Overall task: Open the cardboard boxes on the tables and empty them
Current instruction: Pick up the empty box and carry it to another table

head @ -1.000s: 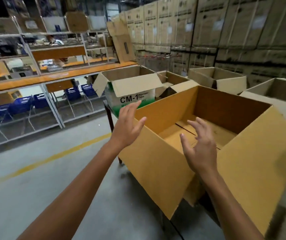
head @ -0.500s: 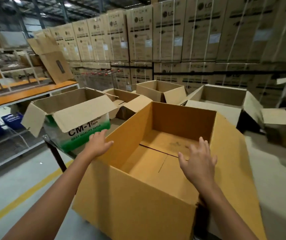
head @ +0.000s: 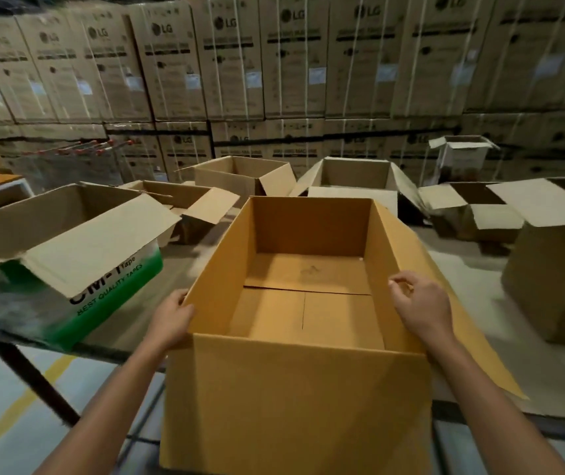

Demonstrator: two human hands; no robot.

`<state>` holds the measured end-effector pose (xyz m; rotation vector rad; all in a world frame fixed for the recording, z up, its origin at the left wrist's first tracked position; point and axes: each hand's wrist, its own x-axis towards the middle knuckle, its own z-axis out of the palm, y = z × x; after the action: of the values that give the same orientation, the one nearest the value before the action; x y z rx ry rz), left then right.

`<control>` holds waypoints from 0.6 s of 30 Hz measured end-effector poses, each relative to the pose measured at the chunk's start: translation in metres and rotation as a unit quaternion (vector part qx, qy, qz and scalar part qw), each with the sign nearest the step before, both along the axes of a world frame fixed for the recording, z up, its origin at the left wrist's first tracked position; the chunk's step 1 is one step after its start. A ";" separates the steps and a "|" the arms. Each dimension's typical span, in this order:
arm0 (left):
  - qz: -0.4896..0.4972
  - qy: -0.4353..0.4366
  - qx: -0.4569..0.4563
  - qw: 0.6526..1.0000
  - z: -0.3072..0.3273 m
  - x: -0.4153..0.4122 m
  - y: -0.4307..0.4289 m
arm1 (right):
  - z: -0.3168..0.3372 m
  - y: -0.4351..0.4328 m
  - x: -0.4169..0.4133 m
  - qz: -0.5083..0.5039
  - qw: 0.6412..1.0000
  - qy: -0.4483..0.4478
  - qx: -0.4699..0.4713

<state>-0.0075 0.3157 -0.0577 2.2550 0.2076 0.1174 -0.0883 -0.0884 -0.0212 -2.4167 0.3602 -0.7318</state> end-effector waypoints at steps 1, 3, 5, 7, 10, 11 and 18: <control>0.008 -0.005 -0.024 1.000 -0.002 0.000 0.003 | -0.003 0.003 -0.008 -0.014 1.000 0.003 0.000; 0.013 -0.011 -0.058 0.998 -0.003 -0.005 0.006 | -0.011 0.009 -0.027 -0.049 0.999 0.014 0.001; 0.017 -0.003 -0.082 0.996 -0.005 -0.009 0.008 | -0.019 0.016 -0.044 -0.080 0.996 0.039 0.014; 0.020 0.022 -0.091 0.995 -0.008 -0.016 0.009 | -0.027 0.023 -0.057 -0.100 0.992 0.072 0.030; 0.037 0.043 -0.108 0.993 -0.012 -0.031 0.011 | -0.031 0.037 -0.077 -0.144 0.985 0.078 0.054; 0.057 0.050 -0.136 0.988 -0.012 -0.037 0.012 | -0.029 0.043 -0.085 -0.168 0.981 0.069 0.069; 0.111 0.106 -0.313 0.937 -0.016 -0.061 0.010 | -0.024 0.045 -0.124 -0.203 0.949 0.145 0.195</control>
<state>-0.0686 0.3255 -0.0737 1.5988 0.5357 -0.0693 -0.2119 -0.0430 -0.0448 -2.0840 1.0425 -0.4130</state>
